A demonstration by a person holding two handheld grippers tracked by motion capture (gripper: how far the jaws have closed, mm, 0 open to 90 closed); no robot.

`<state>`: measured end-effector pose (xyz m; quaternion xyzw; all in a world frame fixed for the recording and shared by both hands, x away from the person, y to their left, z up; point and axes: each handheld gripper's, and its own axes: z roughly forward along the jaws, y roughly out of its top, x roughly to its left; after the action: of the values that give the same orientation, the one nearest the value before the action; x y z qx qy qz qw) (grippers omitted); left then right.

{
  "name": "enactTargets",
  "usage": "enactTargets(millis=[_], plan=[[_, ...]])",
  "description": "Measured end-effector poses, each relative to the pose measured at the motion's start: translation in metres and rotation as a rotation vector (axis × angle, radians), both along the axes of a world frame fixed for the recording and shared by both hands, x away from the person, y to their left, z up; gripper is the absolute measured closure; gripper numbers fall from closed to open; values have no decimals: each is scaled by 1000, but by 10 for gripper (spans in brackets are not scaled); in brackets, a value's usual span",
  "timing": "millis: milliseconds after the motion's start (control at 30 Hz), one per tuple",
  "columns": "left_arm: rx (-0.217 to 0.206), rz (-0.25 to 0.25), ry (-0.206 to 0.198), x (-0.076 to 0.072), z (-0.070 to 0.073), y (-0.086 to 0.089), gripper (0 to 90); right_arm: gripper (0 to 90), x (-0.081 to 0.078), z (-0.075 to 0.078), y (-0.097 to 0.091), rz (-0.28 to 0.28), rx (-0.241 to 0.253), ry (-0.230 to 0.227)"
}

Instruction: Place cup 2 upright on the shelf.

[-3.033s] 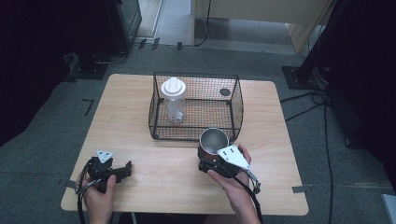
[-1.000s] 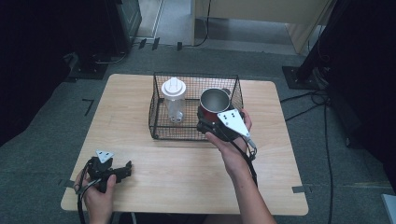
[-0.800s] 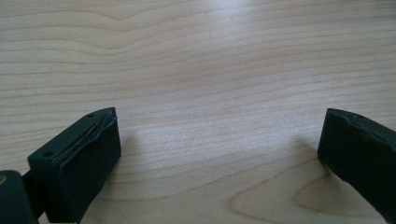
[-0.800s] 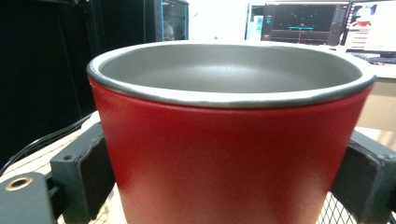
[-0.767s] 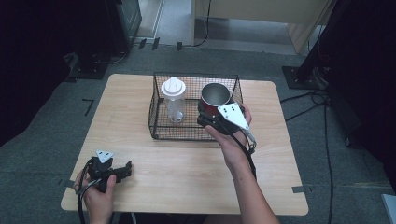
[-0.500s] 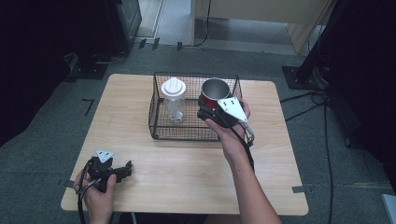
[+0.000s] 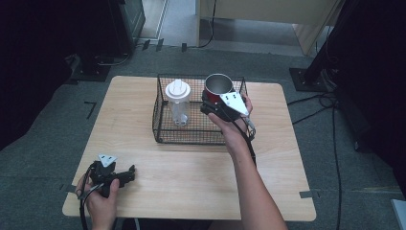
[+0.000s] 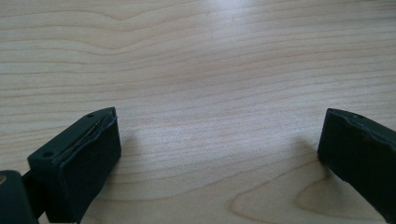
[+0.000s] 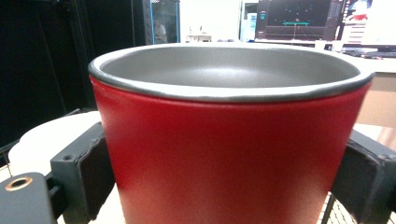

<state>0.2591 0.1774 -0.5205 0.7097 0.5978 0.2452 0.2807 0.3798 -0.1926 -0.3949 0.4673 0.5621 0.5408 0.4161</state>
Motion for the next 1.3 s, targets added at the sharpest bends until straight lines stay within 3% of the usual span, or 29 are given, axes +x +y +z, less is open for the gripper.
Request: enactTargets(millis=[333, 500, 733, 1200, 1300], plan=[[1, -1, 0, 0, 0, 0, 0, 78, 23, -13, 4, -5, -28, 42], [1, -1, 0, 0, 0, 0, 0, 78, 34, -21, 3, -37, -13, 71], [2, -1, 1, 0, 0, 0, 0, 77, 48, -31, 4, -51, -33, 115], [2, -2, 2, 0, 0, 0, 0, 77, 59, -51, 11, -52, -70, 173], [2, -1, 1, 0, 0, 0, 0, 76, 60, -55, 11, -53, -70, 209]])
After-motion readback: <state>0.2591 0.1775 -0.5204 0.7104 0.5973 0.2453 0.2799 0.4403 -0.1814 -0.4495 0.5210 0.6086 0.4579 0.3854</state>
